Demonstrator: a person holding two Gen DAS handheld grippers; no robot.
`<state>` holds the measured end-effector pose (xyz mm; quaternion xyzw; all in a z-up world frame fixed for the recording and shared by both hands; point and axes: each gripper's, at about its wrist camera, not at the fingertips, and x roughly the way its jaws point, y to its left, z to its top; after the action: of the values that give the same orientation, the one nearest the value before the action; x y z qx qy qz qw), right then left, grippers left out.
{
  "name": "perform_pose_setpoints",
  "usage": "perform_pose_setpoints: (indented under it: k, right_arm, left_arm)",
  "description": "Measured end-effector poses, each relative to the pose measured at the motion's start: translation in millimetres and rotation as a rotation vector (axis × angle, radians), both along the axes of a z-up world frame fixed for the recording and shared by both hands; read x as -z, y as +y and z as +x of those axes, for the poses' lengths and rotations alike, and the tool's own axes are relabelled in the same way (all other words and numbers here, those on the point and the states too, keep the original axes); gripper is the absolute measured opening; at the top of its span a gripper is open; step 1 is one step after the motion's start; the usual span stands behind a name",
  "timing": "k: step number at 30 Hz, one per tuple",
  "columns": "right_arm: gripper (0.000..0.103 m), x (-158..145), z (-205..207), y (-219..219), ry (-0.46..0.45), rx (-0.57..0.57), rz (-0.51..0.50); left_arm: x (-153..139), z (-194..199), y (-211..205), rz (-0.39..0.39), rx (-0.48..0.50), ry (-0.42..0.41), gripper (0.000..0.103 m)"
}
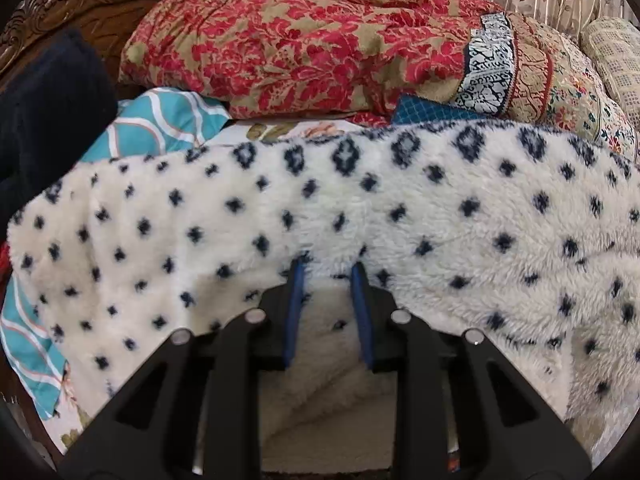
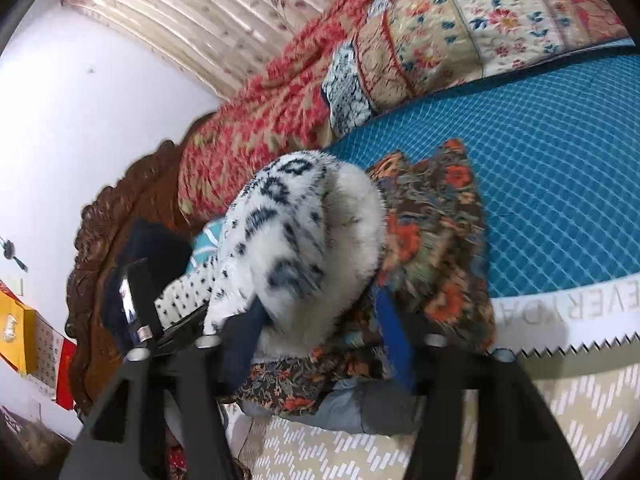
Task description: Fold large clothes
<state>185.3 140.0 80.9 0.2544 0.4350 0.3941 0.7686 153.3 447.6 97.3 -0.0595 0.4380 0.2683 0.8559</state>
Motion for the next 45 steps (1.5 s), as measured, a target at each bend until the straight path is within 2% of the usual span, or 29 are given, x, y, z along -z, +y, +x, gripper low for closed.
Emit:
perform_pose_setpoints:
  k: [2,5,8,9,10,11,13,14,16,17,18,20,21,22,24,25,26,29,30,32,34,37,39,42,45]
  right_arm:
    - [0.029,-0.3,-10.2,2.2,-0.037,-0.047,-0.013]
    - [0.029,-1.6,-21.6,23.2,-0.122,-0.112,-0.110]
    - [0.029,-6.0,-22.2,60.7,-0.254,-0.178,-0.292]
    - [0.029,-1.3,-17.0,75.6,-0.250,-0.216,-0.351]
    - [0.037,8.3,-11.9,85.8,-0.239,-0.241,-0.385]
    - [0.070,8.0,-10.8,89.8,-0.239,-0.255,-0.400]
    - [0.077,-8.6,-10.7,84.6,-0.256,-0.284,-0.359]
    - [0.078,-21.9,-12.6,75.7,-0.303,-0.259,-0.344]
    - [0.080,-45.0,-17.3,54.5,-0.438,-0.174,-0.402]
    - [0.080,-45.5,-13.7,47.1,-0.465,-0.135,-0.445]
    - [0.080,-38.2,-6.5,41.7,-0.451,-0.118,-0.487]
    - [0.080,-3.2,10.8,34.4,-0.310,-0.129,-0.521]
    - [0.080,10.7,12.9,33.7,-0.270,-0.141,-0.529]
    - [0.078,13.2,12.5,33.1,-0.270,-0.136,-0.527]
    - [0.062,12.8,7.9,25.6,-0.269,-0.098,-0.493]
    - [0.051,11.6,5.5,19.6,-0.250,-0.078,-0.487]
    - [0.045,10.3,5.4,14.5,-0.228,-0.057,-0.472]
    - [0.044,-0.8,1.0,-16.3,-0.164,0.023,-0.357]
    - [0.044,-14.5,-2.2,-28.4,-0.179,0.074,-0.309]
    - [0.044,-40.1,-7.0,-32.2,-0.244,0.103,-0.260]
    - [0.044,-68.4,-12.1,-23.0,-0.321,0.087,-0.237]
    - [0.044,-91.8,-9.4,7.8,-0.372,0.021,-0.223]
    - [0.044,-91.5,-7.1,27.9,-0.377,-0.007,-0.245]
    - [0.044,-73.8,2.2,48.5,-0.358,-0.030,-0.295]
    - [0.044,-35.0,21.6,55.9,-0.222,-0.029,-0.373]
  left_arm:
    - [0.0,-0.6,0.8,-0.017,-0.005,-0.002,0.026]
    - [-0.2,-0.3,1.2,-0.016,-0.005,-0.002,0.026]
    - [-0.5,-0.2,1.8,-0.016,-0.003,-0.001,0.026]
    - [-0.6,-0.6,1.9,-0.017,-0.003,-0.001,0.026]
    - [-0.3,0.1,1.5,-0.017,-0.001,0.000,0.026]
    - [-0.3,0.8,1.8,-0.015,0.003,0.002,0.026]
    - [-0.1,0.4,1.1,-0.008,0.013,0.001,0.026]
    - [0.2,-0.7,0.9,-0.006,0.019,-0.003,0.026]
    - [0.7,-1.7,0.5,-0.001,0.026,-0.008,0.026]
    - [1.2,-1.9,0.4,0.001,0.029,-0.009,0.026]
    - [2.2,-1.8,-1.0,0.010,0.031,-0.010,0.026]
    - [2.7,-1.0,-4.3,0.027,0.032,-0.004,0.026]
    - [3.0,-0.6,-8.5,0.050,0.032,0.003,0.026]
    - [3.2,0.1,-11.2,0.070,0.035,0.008,0.026]
    - [4.0,-0.3,-15.5,0.106,0.046,0.012,0.026]
    - [3.8,-1.0,-15.9,0.111,0.050,0.013,0.026]
    - [3.1,-1.7,-15.2,0.110,0.051,0.013,0.026]
    - [3.2,-3.7,-15.2,0.096,0.050,0.008,0.026]
    - [3.5,-3.8,-15.6,0.098,0.051,0.007,0.026]
    - [3.4,-4.5,-15.8,0.100,0.047,0.006,0.026]
    - [3.4,-5.0,-16.3,0.101,0.042,0.005,0.026]
    - [3.1,-4.7,-16.1,0.103,0.044,0.005,0.026]
    - [3.3,-4.8,-16.1,0.097,0.038,0.005,0.026]
    - [3.6,-3.7,-15.4,0.100,0.042,0.006,0.026]
    - [3.3,-4.8,-15.5,0.104,0.045,0.003,0.026]
